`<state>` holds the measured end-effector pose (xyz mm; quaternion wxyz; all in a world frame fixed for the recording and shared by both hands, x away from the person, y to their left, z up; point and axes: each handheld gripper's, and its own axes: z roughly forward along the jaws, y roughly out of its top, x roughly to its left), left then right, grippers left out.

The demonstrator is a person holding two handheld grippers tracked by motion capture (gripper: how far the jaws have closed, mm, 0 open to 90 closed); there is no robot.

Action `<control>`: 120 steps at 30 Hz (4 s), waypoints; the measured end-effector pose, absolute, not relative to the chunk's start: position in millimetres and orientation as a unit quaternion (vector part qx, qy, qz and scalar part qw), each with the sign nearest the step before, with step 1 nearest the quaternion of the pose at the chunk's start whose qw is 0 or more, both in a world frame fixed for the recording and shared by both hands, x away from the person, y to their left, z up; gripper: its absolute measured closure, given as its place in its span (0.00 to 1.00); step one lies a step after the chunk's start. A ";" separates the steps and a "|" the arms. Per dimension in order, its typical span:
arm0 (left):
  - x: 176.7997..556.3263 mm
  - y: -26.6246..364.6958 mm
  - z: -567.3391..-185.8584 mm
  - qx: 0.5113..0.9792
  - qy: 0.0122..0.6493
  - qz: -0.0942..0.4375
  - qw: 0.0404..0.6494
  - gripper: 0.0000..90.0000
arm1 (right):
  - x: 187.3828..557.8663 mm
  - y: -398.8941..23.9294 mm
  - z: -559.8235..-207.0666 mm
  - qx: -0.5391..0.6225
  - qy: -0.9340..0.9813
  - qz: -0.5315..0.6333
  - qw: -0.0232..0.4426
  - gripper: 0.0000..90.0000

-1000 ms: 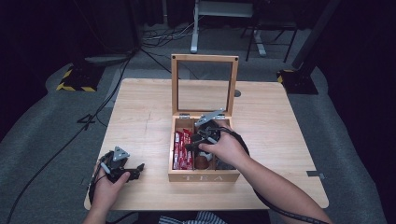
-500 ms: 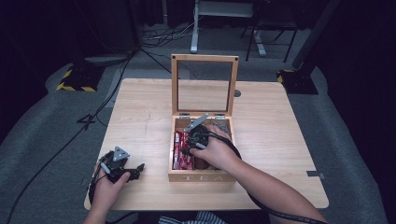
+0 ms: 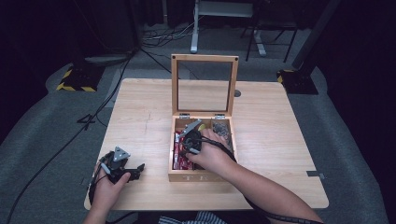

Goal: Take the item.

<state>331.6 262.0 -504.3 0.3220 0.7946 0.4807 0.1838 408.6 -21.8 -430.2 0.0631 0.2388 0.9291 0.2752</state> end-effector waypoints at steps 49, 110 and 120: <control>337.4 262.9 -504.7 0.800 0.474 0.177 0.324 0.12 | 396.3 -68.4 -385.0 0.228 0.878 0.419 0.042 0.98; 347.0 261.3 -505.9 0.813 0.461 0.166 0.316 0.00 | 401.7 -274.1 -353.2 0.324 0.830 0.417 0.180 0.98; 347.0 261.3 -505.9 0.813 0.461 0.166 0.316 0.00 | 413.7 -297.8 -383.2 0.336 0.834 0.395 0.189 0.98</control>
